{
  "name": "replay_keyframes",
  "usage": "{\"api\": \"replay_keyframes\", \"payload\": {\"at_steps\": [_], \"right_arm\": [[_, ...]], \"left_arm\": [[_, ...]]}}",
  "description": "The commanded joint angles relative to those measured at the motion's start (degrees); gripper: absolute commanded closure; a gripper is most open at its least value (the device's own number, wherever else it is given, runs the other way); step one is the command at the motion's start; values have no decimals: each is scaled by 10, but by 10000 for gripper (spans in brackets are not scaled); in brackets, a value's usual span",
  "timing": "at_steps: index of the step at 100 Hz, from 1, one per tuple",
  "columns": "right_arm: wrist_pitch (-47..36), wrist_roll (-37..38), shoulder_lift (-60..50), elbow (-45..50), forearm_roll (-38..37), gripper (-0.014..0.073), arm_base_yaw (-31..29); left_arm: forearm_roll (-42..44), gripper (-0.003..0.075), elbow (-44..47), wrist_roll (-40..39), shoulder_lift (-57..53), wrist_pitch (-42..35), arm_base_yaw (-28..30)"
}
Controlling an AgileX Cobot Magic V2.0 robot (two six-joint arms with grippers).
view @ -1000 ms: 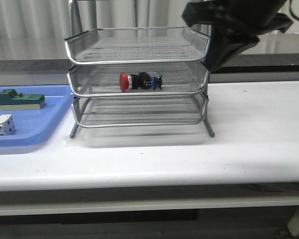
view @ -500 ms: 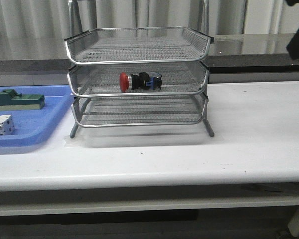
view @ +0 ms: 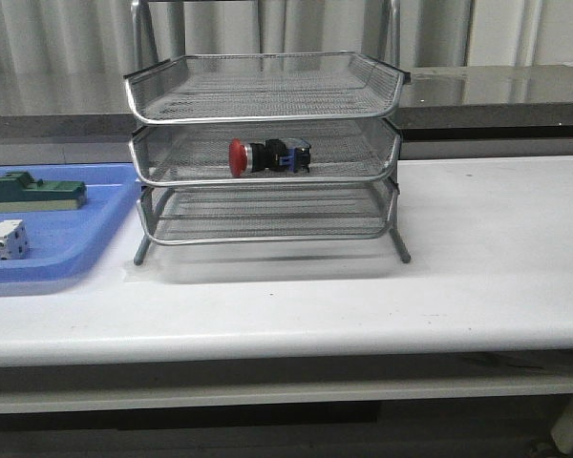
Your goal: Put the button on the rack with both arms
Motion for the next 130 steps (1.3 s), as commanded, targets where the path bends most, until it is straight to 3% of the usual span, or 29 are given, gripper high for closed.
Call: {"api": "replay_keyframes", "payload": {"at_steps": [1,78,99,118,130], "right_arm": [[-26,0,-35,-9,-3,650,-3],[-10,0,-69,-9,-3,650,-3],[-33,8,-94,-4,-50,650,-4],[-50,79,-153,39,-99,650,-43],[-67,80,-193,83,-100,650,-74]], "left_arm": [[-11,741,-15,-4,5,-41,0],[-11,741,-15,-4,5,-41,0],[-11,741,-15,-4,5,-41,0],[-11,741,-15,-4,5,-41,0],[-11,741,-15,-4,5,-41,0]]}}
